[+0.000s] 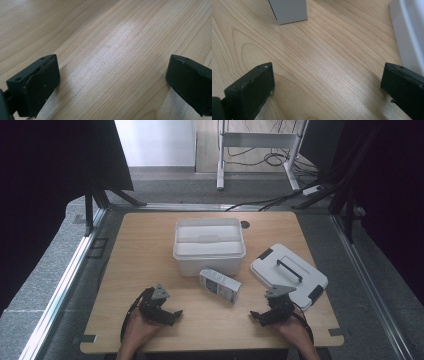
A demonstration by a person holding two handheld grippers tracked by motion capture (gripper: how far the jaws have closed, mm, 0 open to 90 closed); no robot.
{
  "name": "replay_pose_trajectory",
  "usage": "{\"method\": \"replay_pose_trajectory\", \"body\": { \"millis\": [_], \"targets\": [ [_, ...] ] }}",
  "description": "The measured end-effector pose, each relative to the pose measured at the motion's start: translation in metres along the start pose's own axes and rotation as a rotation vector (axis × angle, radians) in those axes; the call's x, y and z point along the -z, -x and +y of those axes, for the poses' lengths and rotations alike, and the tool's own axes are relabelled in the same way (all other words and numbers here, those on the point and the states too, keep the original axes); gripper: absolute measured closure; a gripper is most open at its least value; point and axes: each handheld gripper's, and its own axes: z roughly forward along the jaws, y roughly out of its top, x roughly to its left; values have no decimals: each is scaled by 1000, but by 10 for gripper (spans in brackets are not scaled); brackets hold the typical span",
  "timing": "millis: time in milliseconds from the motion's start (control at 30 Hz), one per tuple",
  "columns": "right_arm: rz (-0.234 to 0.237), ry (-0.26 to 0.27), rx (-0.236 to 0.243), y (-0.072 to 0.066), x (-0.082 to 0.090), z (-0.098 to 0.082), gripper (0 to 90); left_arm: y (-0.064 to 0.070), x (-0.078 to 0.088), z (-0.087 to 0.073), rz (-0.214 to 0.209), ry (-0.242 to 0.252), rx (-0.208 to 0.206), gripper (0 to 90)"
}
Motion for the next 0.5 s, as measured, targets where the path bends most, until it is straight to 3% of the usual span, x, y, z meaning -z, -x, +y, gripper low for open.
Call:
{"method": "replay_pose_trajectory", "body": {
  "millis": [500],
  "targets": [
    [0, 0, -1, 0, 0, 0, 0, -1, -1, 1, -1, 2, 3, 0]
  ]
}}
